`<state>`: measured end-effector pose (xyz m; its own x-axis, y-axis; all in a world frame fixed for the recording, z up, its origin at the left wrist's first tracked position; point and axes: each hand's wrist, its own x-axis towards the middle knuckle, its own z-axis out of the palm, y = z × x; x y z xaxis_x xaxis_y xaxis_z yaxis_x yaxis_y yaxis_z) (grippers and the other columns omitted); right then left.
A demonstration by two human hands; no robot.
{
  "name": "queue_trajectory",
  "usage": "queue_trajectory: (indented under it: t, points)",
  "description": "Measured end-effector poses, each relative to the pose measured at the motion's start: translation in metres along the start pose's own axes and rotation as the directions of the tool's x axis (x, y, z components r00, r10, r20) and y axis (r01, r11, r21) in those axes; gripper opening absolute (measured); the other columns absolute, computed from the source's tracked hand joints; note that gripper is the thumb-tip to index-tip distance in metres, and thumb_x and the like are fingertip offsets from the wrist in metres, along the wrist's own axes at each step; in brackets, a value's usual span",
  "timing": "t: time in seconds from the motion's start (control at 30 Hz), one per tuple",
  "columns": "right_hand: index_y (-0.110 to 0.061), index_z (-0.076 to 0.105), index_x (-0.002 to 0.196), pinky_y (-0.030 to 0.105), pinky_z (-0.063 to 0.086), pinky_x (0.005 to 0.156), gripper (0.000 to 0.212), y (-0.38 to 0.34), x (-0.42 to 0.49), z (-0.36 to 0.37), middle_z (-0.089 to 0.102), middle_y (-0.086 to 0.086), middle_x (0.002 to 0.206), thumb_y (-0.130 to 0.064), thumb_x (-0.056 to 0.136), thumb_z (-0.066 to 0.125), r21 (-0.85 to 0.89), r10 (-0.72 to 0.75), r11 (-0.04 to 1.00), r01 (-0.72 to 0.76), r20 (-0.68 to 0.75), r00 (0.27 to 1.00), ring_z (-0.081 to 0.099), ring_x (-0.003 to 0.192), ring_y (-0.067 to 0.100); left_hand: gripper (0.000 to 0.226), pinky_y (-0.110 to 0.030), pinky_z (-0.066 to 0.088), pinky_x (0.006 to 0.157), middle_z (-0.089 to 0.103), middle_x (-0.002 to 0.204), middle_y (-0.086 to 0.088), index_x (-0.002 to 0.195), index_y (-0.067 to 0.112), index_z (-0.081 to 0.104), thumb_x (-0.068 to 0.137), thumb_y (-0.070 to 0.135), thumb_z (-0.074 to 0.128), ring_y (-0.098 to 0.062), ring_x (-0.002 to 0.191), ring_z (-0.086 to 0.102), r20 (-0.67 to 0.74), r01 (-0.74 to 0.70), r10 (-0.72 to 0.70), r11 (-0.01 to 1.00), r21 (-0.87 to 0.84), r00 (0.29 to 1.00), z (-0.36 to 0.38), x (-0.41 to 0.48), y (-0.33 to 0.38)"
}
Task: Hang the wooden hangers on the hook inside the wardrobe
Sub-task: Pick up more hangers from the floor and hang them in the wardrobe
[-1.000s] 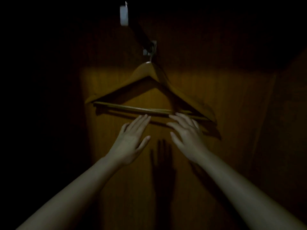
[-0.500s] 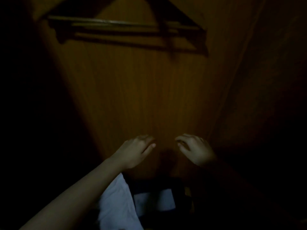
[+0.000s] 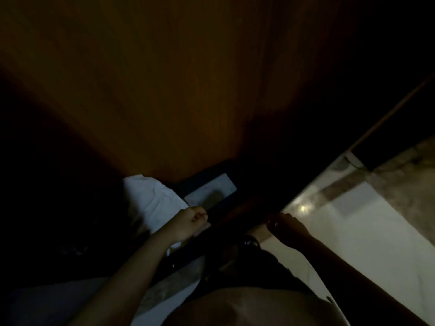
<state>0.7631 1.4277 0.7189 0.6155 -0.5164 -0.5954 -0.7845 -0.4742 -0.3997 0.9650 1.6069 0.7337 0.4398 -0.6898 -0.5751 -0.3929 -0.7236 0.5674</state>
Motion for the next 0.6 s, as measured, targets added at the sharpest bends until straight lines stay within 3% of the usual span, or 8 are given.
queue_trajectory:
  t: [0.07, 0.17, 0.27, 0.3, 0.4, 0.47, 0.6]
  points:
    - [-0.022, 0.057, 0.122, 0.032, 0.046, 0.09, 0.032, 0.02, -0.018, 0.026, 0.061, 0.003, 0.122, -0.031, 0.093, 0.047, 0.054, 0.063, 0.996, -0.064, 0.007, 0.998, 0.058, 0.11, 0.022, 0.018, -0.019, 0.038, 0.067, 0.054, 0.081, 0.004, 0.092, 0.012, 0.059, 0.097, 0.02, 0.044, -0.01, 0.085, 0.05, 0.094, 0.05, -0.052, 0.999, 0.017, 0.994, 0.021, -0.008, -0.018]
    - [-0.02, 0.061, 0.116, 0.033, 0.049, 0.084, 0.029, 0.05, -0.052, 0.069, 0.065, 0.006, 0.112, -0.03, 0.092, 0.049, 0.13, 0.193, 0.972, -0.198, 0.056, 0.98, 0.062, 0.099, 0.024, 0.022, -0.014, 0.04, 0.064, 0.059, 0.08, -0.003, 0.102, 0.002, 0.059, 0.096, 0.017, 0.046, -0.012, 0.074, 0.056, 0.181, 0.05, -0.058, 0.997, 0.05, 0.982, 0.049, -0.019, -0.049]
    - [-0.012, 0.062, 0.113, 0.034, 0.05, 0.084, 0.027, 0.077, -0.08, 0.099, 0.067, 0.013, 0.11, -0.022, 0.093, 0.048, 0.274, 0.309, 0.908, -0.317, 0.074, 0.948, 0.064, 0.093, 0.028, 0.014, -0.023, 0.038, 0.076, 0.058, 0.094, -0.012, 0.092, 0.007, 0.057, 0.094, 0.017, 0.048, -0.028, 0.101, 0.06, 0.262, 0.059, -0.105, 0.982, 0.177, 0.959, 0.073, -0.024, -0.076]
    - [-0.01, 0.062, 0.114, 0.035, 0.05, 0.086, 0.027, 0.086, -0.091, 0.109, 0.067, 0.015, 0.111, -0.019, 0.093, 0.048, 0.314, 0.356, 0.877, -0.364, 0.086, 0.931, 0.064, 0.096, 0.029, 0.011, -0.024, 0.038, 0.077, 0.059, 0.099, -0.013, 0.093, 0.01, 0.055, 0.095, 0.018, 0.047, -0.028, 0.102, 0.059, 0.295, 0.06, -0.12, 0.977, 0.204, 0.948, 0.08, -0.026, -0.082]
    - [-0.006, 0.062, 0.117, 0.036, 0.048, 0.091, 0.03, 0.111, -0.122, 0.134, 0.065, 0.019, 0.116, -0.02, 0.093, 0.049, 0.42, 0.457, 0.786, -0.453, 0.099, 0.884, 0.063, 0.103, 0.032, 0.015, -0.022, 0.04, 0.066, 0.058, 0.095, -0.01, 0.106, 0.007, 0.054, 0.096, 0.013, 0.044, -0.013, 0.077, 0.052, 0.356, 0.071, -0.15, 0.972, 0.226, 0.922, 0.101, -0.036, -0.089]
    - [-0.004, 0.062, 0.117, 0.037, 0.048, 0.091, 0.031, 0.128, -0.142, 0.147, 0.064, 0.02, 0.116, -0.021, 0.093, 0.05, 0.485, 0.514, 0.715, -0.504, 0.125, 0.849, 0.062, 0.104, 0.033, 0.016, -0.021, 0.043, 0.065, 0.054, 0.08, -0.006, 0.087, 0.005, 0.054, 0.096, 0.009, 0.043, -0.009, 0.066, 0.05, 0.385, 0.102, -0.191, 0.965, 0.241, 0.903, 0.116, -0.038, -0.09]
    - [0.002, 0.061, 0.114, 0.038, 0.049, 0.081, 0.03, 0.166, -0.181, 0.171, 0.064, 0.019, 0.092, -0.016, 0.093, 0.052, 0.61, 0.605, 0.56, -0.561, 0.162, 0.78, 0.063, 0.084, 0.03, 0.028, -0.025, 0.04, 0.067, 0.051, 0.073, -0.005, 0.068, 0.018, 0.049, 0.096, 0.014, 0.045, -0.018, 0.075, 0.053, 0.459, 0.068, -0.2, 0.956, 0.287, 0.866, 0.149, -0.031, -0.072]
